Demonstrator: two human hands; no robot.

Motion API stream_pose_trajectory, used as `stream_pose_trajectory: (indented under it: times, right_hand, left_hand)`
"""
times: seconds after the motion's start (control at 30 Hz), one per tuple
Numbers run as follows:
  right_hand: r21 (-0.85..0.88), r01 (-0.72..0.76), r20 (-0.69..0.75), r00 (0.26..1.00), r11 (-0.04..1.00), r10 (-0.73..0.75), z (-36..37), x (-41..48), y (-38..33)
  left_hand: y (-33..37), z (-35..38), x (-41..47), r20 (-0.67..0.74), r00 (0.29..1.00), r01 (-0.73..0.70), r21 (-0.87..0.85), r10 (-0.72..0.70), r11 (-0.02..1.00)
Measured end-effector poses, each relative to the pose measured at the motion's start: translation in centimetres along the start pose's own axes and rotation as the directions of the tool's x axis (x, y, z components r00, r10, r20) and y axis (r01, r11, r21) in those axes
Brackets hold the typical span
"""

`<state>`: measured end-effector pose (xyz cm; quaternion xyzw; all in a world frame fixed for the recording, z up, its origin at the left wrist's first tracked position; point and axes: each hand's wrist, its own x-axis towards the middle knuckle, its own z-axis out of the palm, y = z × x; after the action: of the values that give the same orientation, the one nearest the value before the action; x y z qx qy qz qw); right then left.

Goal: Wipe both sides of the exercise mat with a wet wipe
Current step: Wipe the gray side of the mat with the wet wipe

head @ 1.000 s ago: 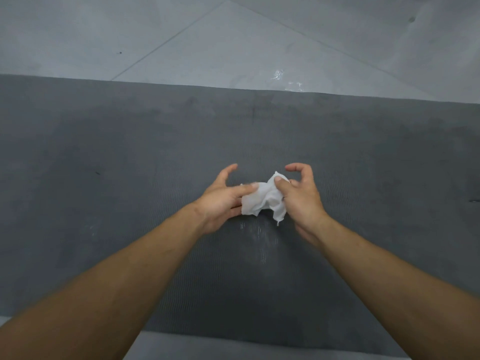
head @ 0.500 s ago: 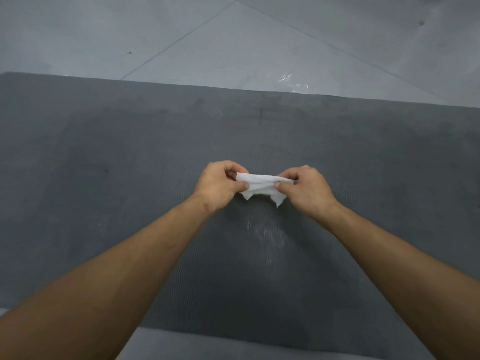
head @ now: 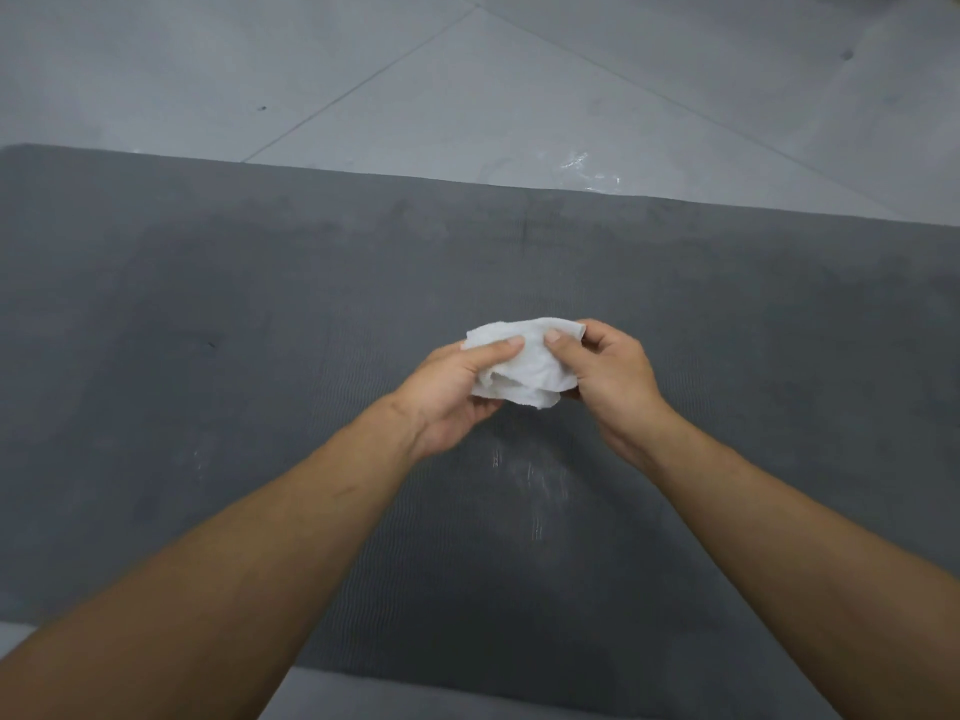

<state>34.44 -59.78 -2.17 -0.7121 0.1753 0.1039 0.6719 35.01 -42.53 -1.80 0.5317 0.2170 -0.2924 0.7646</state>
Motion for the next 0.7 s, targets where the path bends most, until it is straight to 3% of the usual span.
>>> stream_pose_trajectory:
  times: [0.17,0.3,0.4,0.5,0.57,0.63,0.7]
  right_hand:
    - [-0.251,0.011,-0.011,1.000,0.968,-0.014,-0.4,1.7,1.3]
    - [-0.488,0.024,-0.029,0.999,0.873,-0.044,-1.9,3.6,1.6]
    - [-0.581,0.060,-0.013,0.996,0.811,-0.083,-2.5,4.3,1.6]
    - [-0.657,0.150,0.059,0.987,0.739,-0.148,-2.6,5.1,1.9]
    - [-0.754,0.240,0.119,0.965,0.611,-0.232,-3.0,6.1,2.2]
    - [-0.830,0.278,0.159,0.949,0.484,-0.273,-3.7,6.9,2.2]
    - [-0.880,0.279,0.183,0.946,0.385,-0.267,-4.7,7.6,2.2]
  left_hand:
    - [-0.2,0.4,1.2,-0.149,0.989,0.014,0.047,-0.007,0.999]
    - [0.2,-1.0,3.9,-0.342,0.922,-0.108,0.228,0.184,0.968]
    - [0.9,-1.4,4.8,-0.340,0.854,-0.222,0.447,0.395,0.866]
    - [1.7,-1.1,4.9,-0.228,0.725,-0.359,0.680,0.650,0.639]
    - [1.7,-1.4,5.6,-0.078,0.642,-0.375,0.836,0.763,0.401]
    - [1.0,-1.7,7.0,0.161,0.640,-0.372,0.921,0.751,0.119]
    - [-0.5,-1.9,8.5,0.386,0.692,-0.374,0.914,0.610,-0.154]
